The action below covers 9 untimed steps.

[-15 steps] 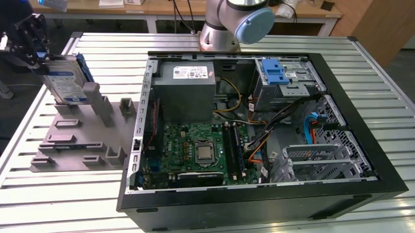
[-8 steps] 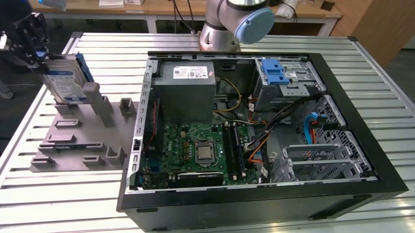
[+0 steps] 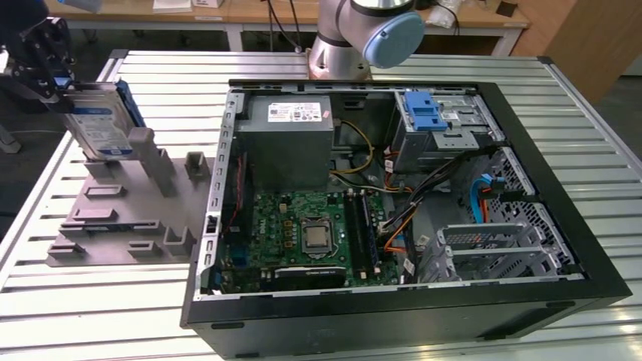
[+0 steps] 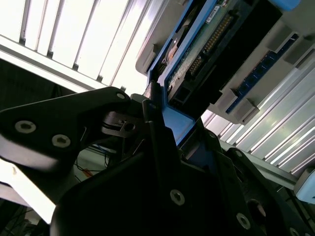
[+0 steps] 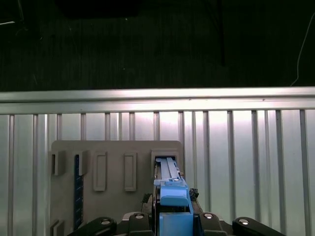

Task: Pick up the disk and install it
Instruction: 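Pick up the disk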

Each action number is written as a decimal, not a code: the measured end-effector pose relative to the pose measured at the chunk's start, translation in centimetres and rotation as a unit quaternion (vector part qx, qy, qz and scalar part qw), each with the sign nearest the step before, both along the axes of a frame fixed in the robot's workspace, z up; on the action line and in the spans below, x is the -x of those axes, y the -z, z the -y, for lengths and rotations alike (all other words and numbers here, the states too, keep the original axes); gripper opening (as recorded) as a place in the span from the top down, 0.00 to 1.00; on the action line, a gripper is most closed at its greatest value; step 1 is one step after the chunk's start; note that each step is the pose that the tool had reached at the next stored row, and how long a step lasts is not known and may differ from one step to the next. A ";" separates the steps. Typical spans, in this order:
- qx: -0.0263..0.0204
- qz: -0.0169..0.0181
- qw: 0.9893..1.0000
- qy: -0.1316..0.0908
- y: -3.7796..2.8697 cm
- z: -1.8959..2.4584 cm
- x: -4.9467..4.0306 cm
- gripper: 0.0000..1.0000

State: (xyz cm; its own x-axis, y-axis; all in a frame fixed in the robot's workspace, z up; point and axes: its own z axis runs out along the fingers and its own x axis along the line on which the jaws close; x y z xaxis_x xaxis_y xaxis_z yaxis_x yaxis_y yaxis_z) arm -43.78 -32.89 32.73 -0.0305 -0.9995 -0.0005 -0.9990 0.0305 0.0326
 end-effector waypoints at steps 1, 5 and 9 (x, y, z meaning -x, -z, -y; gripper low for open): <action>0.000 0.000 1.000 0.000 -0.07 0.00 0.00 0.64; 0.000 0.000 1.000 0.000 -0.43 0.00 0.00 0.64; 0.000 0.000 1.000 0.000 -0.61 0.00 0.00 0.64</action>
